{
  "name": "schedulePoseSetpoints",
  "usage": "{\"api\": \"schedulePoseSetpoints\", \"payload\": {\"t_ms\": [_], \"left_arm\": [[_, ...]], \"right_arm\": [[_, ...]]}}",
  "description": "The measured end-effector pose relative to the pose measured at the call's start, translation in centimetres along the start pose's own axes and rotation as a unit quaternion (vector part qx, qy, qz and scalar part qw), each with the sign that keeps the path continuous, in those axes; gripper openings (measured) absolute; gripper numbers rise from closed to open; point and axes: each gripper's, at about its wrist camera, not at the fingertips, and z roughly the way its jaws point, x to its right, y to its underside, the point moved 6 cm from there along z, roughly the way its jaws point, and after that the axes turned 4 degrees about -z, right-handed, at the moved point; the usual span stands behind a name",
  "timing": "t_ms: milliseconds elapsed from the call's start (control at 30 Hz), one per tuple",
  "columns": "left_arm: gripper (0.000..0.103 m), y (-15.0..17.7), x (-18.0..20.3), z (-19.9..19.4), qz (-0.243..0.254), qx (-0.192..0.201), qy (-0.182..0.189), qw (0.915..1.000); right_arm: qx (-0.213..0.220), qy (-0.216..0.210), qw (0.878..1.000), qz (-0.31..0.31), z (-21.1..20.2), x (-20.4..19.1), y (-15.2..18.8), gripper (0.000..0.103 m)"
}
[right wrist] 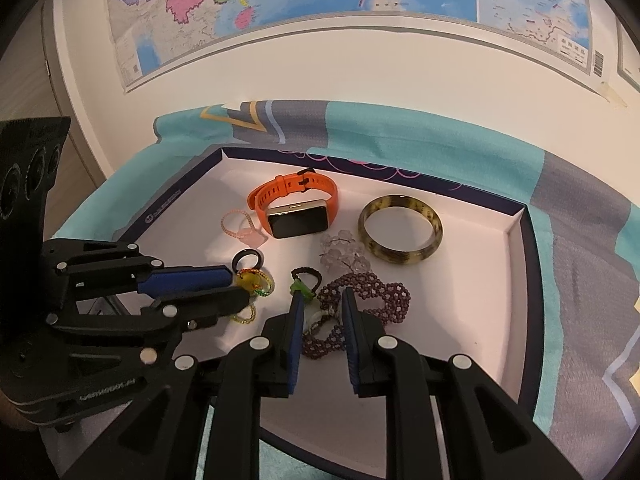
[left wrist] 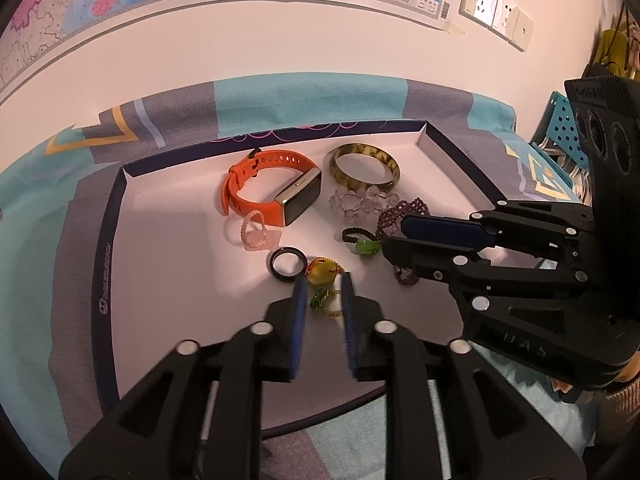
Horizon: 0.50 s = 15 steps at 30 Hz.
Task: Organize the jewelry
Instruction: 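Open left tool releasing gold ring while right tool releases silver ring in box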
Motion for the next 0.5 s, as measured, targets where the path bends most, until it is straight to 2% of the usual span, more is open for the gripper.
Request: {"api": "schedulePoseSetpoints", "payload": {"t_ms": [67,167,233,300,367,400,467,500], "left_arm": [[0.031,0.0,0.1,-0.4,0.003,0.007,-0.002,1.0],[0.037,0.1,0.0,-1.3,0.002,0.015,-0.001,0.9999],[0.042,0.1,-0.2,-2.1,-0.001,0.023,-0.003,0.9997],[0.052,0.3,-0.4,-3.0,-0.001,0.033,-0.01,0.9994],[0.065,0.4,-0.5,-4.1,0.003,0.049,-0.02,0.9986],[0.068,0.7,-0.6,-4.7,0.004,0.055,-0.023,0.9982],[0.084,1.1,-0.7,-5.5,-0.001,0.062,-0.026,0.9978],[0.087,1.5,-0.7,-6.1,-0.002,0.069,-0.032,0.9971]], "right_arm": [[0.002,0.0,1.0,0.001,-0.3,0.0,0.1,0.018],[0.009,-0.002,1.0,0.002,-1.0,-0.1,0.1,0.02],[0.016,-0.001,1.0,0.002,-1.7,-0.1,0.2,0.026],[0.023,-0.002,1.0,0.004,-2.6,-0.3,0.5,0.03],[0.03,0.001,1.0,0.005,-3.4,-0.4,0.7,0.04],[0.035,0.004,0.999,0.003,-4.1,-0.5,1.0,0.044],[0.041,0.008,0.999,0.0,-4.9,-0.8,1.4,0.046],[0.044,0.01,0.999,-0.001,-5.5,-1.0,1.7,0.053]]}}
